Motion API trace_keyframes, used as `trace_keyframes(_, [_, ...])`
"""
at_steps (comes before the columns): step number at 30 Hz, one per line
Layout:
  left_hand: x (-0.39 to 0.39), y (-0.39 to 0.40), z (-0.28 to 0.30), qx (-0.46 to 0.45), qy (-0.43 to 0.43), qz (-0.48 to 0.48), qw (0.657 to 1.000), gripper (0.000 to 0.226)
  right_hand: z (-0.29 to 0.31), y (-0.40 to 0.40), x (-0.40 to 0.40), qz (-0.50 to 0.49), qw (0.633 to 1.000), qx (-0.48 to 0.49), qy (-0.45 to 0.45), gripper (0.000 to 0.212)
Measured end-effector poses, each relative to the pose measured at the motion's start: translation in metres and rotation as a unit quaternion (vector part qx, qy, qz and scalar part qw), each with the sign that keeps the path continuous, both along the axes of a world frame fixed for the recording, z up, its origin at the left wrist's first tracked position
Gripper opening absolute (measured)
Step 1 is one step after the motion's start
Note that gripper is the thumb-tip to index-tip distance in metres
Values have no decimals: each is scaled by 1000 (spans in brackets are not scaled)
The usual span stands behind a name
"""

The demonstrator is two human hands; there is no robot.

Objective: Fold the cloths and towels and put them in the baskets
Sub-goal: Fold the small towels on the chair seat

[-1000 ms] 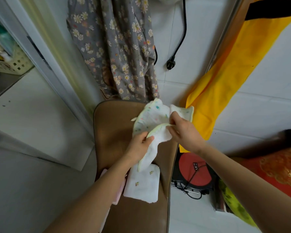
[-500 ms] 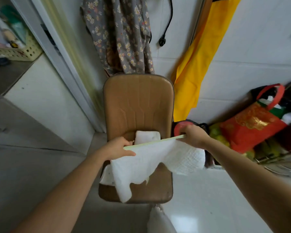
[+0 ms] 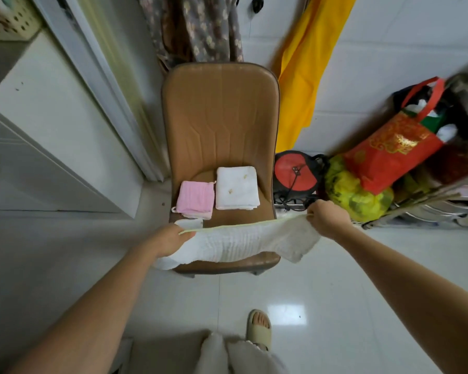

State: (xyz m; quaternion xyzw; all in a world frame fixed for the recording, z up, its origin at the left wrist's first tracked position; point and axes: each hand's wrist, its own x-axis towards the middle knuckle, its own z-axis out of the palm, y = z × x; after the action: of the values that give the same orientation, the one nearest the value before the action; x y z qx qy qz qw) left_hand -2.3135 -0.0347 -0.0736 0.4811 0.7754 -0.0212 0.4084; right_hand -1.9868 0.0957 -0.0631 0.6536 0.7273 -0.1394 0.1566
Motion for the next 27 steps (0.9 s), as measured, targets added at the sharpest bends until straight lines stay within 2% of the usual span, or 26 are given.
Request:
trace_keyframes(4, [35, 13, -23, 18, -91, 88, 992, 49, -18, 10, -16, -77, 993, 31, 82, 23])
trace_keyframes(6, [54, 27, -37, 37, -140, 155, 977, 49, -28, 18, -26, -127, 977, 19, 170, 23])
trace_keyframes(8, [74, 41, -54, 36, -227, 234, 945, 50, -39, 29, -38, -176, 950, 38, 257, 25])
trace_keyframes(11, [100, 60, -75, 13, -326, 340, 882, 55, -58, 53, -61, -154, 935, 95, 305, 26])
trace_keyframes(14, [109, 73, -109, 17, -320, 412, 853, 57, -78, 85, -96, -124, 925, 85, 349, 36])
trace_keyframes(17, [104, 80, -146, 25, -266, 420, 867, 42, -107, 106, -129, -77, 900, 13, 429, 33])
trace_keyframes(18, [100, 82, -156, 32, -257, 417, 871, 38, -119, 106, -135, -57, 890, -27, 452, 40])
trace_keyframes(19, [97, 84, -168, 42, -250, 415, 874, 35, -133, 104, -138, -26, 885, -57, 461, 47])
trace_keyframes(21, [92, 84, -188, 53, -235, 415, 877, 32, -165, 93, -131, 53, 901, -71, 425, 45])
trace_keyframes(24, [87, 78, -215, 47, -188, 399, 896, 24, -216, 68, -100, 145, 926, -93, 337, 35])
trace_keyframes(26, [87, 71, -230, 36, -177, 389, 903, 12, -242, 46, -73, 212, 931, -120, 273, 36])
trace_keyframes(27, [88, 67, -238, 30, -177, 385, 905, 13, -253, 34, -61, 241, 932, -122, 243, 38])
